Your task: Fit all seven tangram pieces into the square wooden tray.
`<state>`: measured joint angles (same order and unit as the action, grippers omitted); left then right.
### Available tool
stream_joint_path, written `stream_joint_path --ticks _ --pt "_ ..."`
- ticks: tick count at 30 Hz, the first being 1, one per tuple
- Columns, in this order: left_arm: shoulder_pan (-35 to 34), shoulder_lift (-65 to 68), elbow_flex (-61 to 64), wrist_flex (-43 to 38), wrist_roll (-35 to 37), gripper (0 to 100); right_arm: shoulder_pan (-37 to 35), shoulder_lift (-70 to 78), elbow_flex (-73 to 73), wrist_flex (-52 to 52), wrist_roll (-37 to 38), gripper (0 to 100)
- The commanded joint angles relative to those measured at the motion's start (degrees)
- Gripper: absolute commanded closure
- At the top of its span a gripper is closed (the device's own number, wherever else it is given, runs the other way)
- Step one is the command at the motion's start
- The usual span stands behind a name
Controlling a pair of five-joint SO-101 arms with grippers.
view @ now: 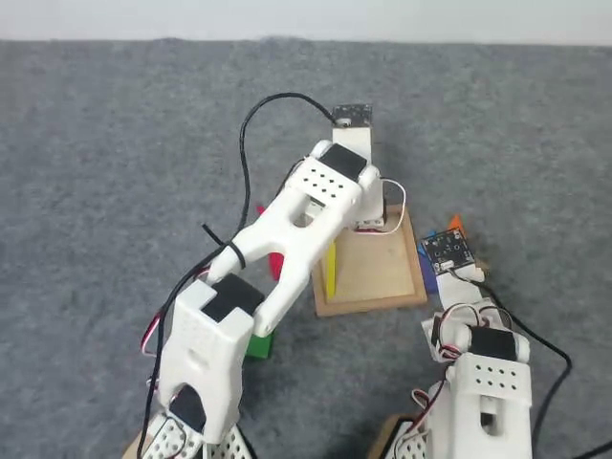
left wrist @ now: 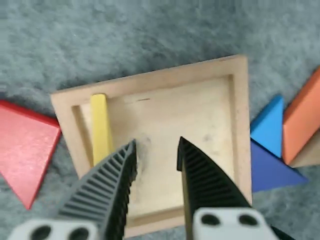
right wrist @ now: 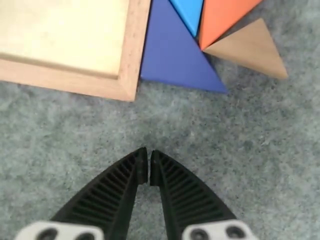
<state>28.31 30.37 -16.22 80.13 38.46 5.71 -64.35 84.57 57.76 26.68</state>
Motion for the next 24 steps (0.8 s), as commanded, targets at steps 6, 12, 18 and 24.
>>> stream_joint_path --ticks 6,12,18,24 --pt "-6.15 -8.35 -3.30 0.70 -7.38 94 -0.31 -1.45 -0.44 -2.07 0.44 96.9" --pt "-10.11 -16.62 1.19 3.96 -12.84 99 -0.31 -1.45 -0.44 -2.07 0.44 96.9" --pt "-8.88 -21.89 15.16 -2.20 -15.47 99 -0.40 -1.45 -0.44 -2.07 0.44 96.9" --pt "-4.13 -21.98 25.98 -10.20 -15.74 99 -0.40 -1.45 -0.44 -2.07 0.44 96.9"
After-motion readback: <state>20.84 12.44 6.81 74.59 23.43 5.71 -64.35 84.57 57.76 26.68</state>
